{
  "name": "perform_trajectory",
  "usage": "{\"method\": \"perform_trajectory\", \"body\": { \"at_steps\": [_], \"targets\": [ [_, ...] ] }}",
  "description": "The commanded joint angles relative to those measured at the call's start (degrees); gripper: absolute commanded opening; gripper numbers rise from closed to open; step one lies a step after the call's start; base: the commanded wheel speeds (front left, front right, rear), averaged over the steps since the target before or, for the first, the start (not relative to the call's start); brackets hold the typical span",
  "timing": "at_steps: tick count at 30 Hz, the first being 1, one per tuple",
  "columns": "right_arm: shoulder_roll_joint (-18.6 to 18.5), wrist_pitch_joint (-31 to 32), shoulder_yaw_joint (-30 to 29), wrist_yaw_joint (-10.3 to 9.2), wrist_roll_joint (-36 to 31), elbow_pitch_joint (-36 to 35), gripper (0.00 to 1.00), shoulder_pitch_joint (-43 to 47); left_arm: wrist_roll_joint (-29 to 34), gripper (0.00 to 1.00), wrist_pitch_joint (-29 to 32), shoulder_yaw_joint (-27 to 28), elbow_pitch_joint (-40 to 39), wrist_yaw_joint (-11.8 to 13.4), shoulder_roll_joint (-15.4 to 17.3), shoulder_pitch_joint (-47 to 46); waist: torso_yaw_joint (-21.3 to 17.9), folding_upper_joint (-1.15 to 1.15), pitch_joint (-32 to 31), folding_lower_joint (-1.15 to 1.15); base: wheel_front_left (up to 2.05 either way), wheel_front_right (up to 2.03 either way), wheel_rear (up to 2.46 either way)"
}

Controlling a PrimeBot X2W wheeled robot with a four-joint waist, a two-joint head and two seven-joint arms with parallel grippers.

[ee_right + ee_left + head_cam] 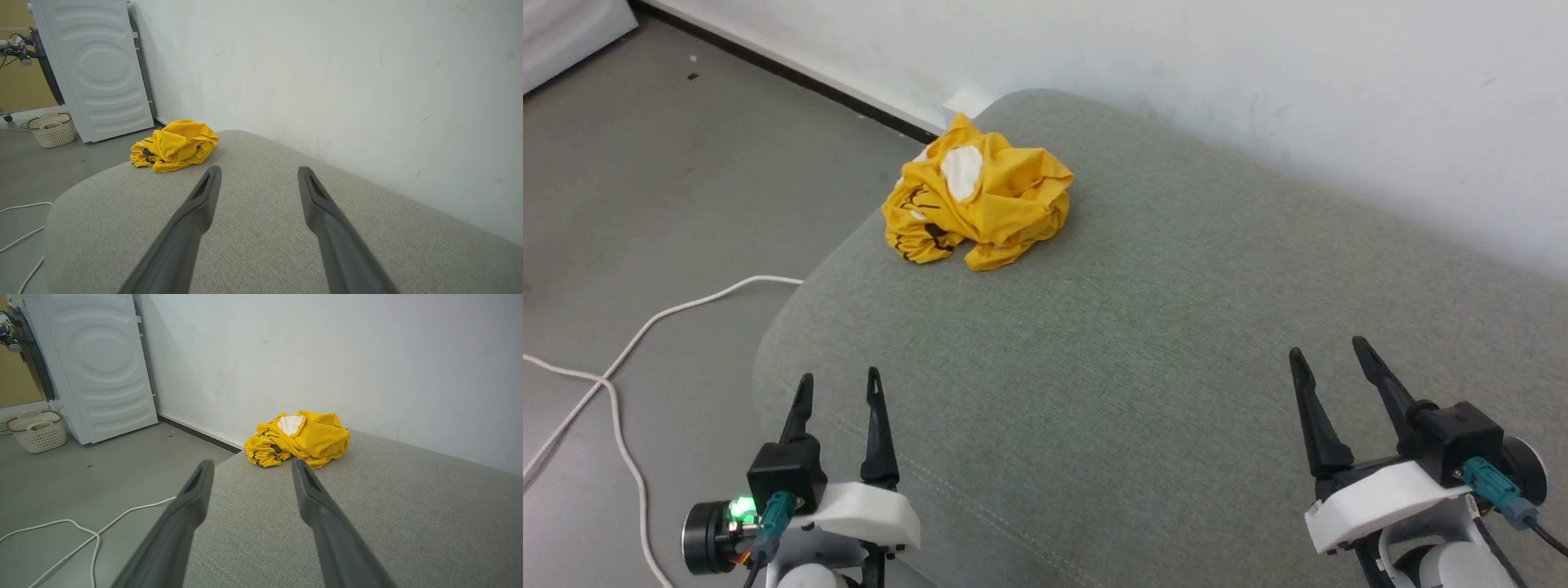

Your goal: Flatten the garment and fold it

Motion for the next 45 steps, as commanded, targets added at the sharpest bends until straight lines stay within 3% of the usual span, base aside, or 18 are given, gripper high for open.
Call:
{"method": "perform_trajectory", "body": {
  "at_steps": [1, 6, 10, 20, 24, 35, 39, 45],
  "targets": [
    [0.18, -0.55, -0.08, -0.11, 0.58, -0.01, 1.0, -1.09, -0.43, 1.0, -0.67, -0.14, 0.3, 0.61, 0.2, -0.87, 1.03, 0.0, 0.03, 0.0, 0.0, 0.0, 0.0],
    [0.2, -0.87, 0.34, -0.12, 0.94, 0.04, 1.0, -1.36, -0.85, 1.0, -1.27, 0.42, 0.18, 1.14, 0.49, -0.58, 1.99, 0.0, 0.27, 0.0, 0.0, 0.0, 0.0],
    [0.2, -1.08, 1.15, -0.12, 1.18, 0.21, 1.0, -2.13, -1.64, 1.0, -1.75, 1.94, -0.25, 1.87, 1.0, -0.51, 0.59, 0.0, 1.12, 0.0, 0.0, 0.0, 0.0],
    [0.21, 0.2, 2.52, -0.12, -0.57, -1.25, 1.0, -4.61, -5.7, 1.0, -0.22, 6.65, 2.03, 0.1, 4.1, -9.14, -11.54, 0.0, 8.0, 0.0, 0.0, 0.0, 0.0],
    [0.21, 0.65, 2.48, -0.12, -1.41, -2.33, 1.0, -6.32, -8.2, 1.0, 4.28, 7.93, 5.3, -1.54, 6.3, -17.34, -16.3, 0.0, 13.05, 0.0, 0.0, 0.0, 0.0],
    [0.21, -0.11, 2.57, -0.12, -2.64, -4.21, 1.0, -12.72, -15.09, 1.0, 21.61, 11.95, 17.7, -6.44, 16.41, -38.16, -27.17, 0.0, 28.5, 0.0, 0.0, 0.0, 0.0],
    [0.21, -0.8, 2.54, -0.12, -2.33, -4.14, 1.0, -13.78, -16.59, 1.0, 26.91, 13.09, 20.3, -6.5, 18.87, -40.91, -29.33, 0.0, 31.33, 0.0, 0.0, 0.0, 0.0],
    [0.21, -2.12, 2.52, -0.12, -1.38, -3.45, 1.0, -15.03, -18.34, 1.0, 38.05, 15.14, 21.72, -3.44, 22.38, -41.85, -32.17, 0.0, 35.38, 0.0, 0.0, 0.0, 0.0]
  ]
}}
